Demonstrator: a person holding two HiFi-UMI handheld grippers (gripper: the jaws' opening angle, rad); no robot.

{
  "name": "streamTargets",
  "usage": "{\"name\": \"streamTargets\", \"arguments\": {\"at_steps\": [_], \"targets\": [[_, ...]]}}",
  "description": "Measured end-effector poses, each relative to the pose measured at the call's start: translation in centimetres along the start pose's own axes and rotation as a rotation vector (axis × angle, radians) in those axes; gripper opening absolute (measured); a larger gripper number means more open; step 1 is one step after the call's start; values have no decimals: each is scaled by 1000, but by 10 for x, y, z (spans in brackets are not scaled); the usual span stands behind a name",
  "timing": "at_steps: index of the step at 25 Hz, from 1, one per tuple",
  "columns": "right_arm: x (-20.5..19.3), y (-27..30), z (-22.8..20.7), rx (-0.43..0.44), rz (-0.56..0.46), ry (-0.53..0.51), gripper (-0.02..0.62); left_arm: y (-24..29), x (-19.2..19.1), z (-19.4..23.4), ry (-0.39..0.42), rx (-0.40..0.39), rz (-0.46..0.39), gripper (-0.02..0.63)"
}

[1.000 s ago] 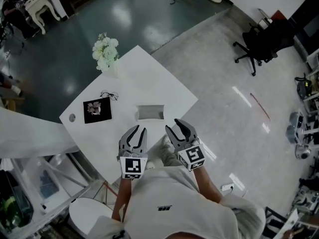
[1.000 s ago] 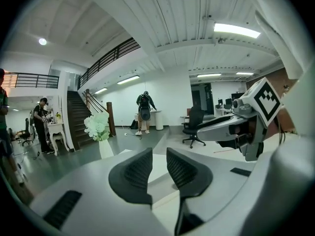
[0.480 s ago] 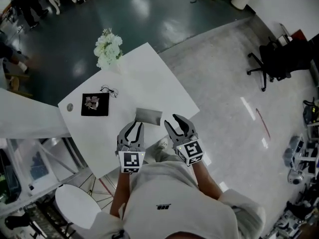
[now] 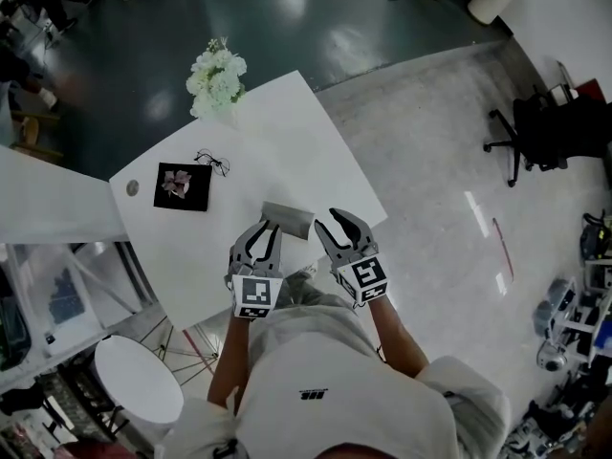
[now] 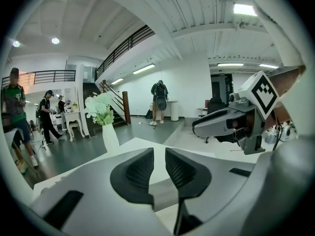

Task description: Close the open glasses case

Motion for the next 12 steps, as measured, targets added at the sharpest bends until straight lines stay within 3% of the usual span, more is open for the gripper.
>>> {"name": "streamTargets", "arguments": {"at_steps": [12], "targets": [[-27,41,-2,-40,155,31,153,32,-45,33,-60,-69,107,75]]}}
Point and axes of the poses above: the fingertips, and each gripper's own axes: y forward along the fingers, z to its left, x out of its top, the point moved 5 cm from there along -y, backward along the fingers, and after that the axes turned 11 degrees about -y, right-handed, at the moved point
